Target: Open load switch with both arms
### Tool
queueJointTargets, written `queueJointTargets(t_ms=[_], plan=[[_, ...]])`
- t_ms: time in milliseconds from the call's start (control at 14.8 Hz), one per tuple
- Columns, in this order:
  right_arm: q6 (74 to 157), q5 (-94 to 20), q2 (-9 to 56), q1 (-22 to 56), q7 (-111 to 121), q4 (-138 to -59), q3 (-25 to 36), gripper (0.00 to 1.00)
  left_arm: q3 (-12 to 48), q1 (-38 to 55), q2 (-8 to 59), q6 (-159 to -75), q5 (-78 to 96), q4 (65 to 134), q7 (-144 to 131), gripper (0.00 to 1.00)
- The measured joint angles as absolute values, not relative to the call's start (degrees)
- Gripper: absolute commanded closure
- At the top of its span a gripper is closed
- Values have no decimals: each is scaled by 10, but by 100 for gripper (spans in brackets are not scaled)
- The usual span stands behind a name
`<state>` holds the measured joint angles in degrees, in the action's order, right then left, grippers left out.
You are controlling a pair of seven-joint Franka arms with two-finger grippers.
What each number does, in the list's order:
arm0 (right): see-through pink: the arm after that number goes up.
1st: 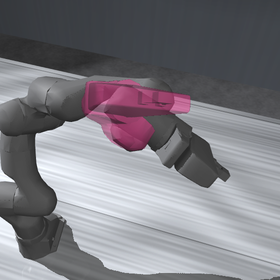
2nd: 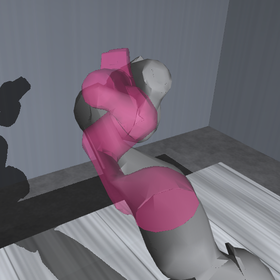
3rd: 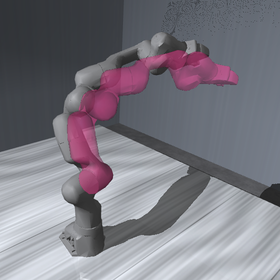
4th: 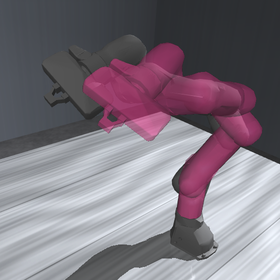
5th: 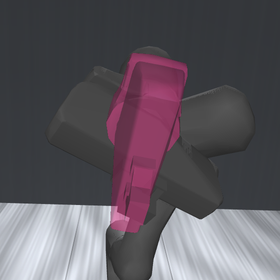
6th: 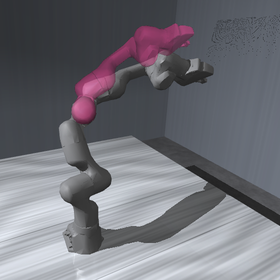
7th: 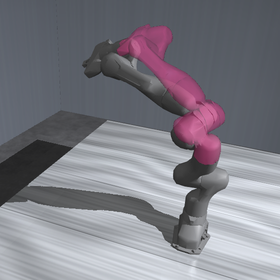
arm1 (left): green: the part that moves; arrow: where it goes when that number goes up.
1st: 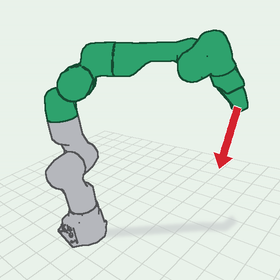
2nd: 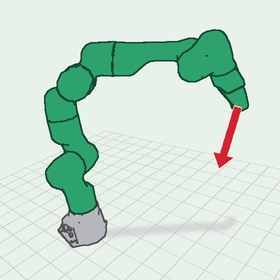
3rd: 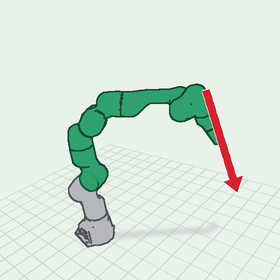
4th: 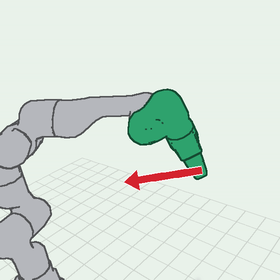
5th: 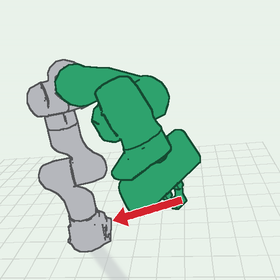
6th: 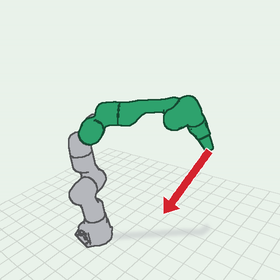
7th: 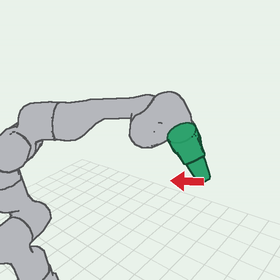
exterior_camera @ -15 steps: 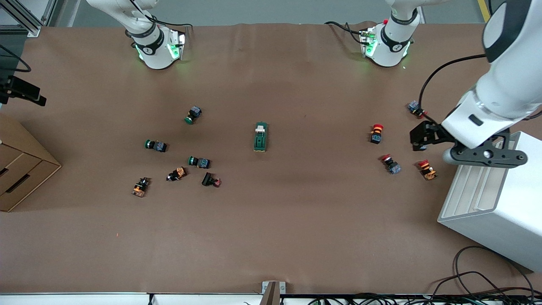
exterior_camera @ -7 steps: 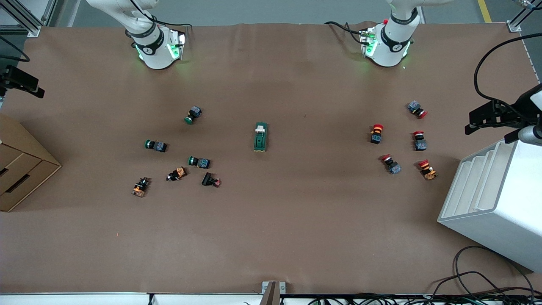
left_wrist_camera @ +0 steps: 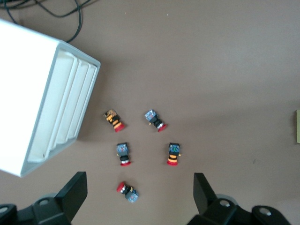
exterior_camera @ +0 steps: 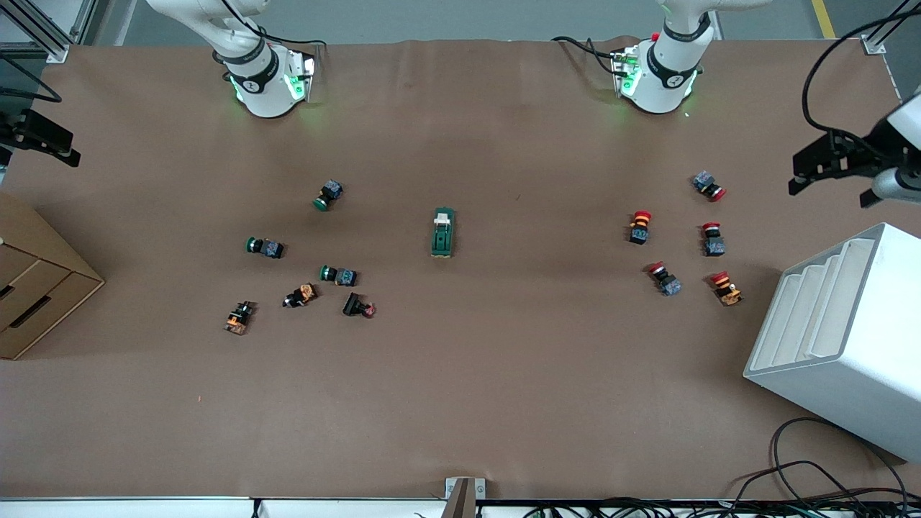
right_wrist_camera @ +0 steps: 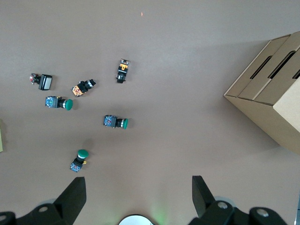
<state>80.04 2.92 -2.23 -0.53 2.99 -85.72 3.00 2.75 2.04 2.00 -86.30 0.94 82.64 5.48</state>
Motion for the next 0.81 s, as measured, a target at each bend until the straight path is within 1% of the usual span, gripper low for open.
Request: queueJointTargets(t_ms=[270, 472, 810], plan=[[805, 19, -41, -12, 30, -884, 33, 0, 41, 21, -10, -863, 8, 866, 26, 0], [808, 13, -61, -12, 45, -909, 32, 0, 64, 0, -30, -863, 8, 894, 17, 0], [811, 1, -82, -12, 72, -924, 28, 0, 102, -13, -44, -856, 8, 908, -25, 0]])
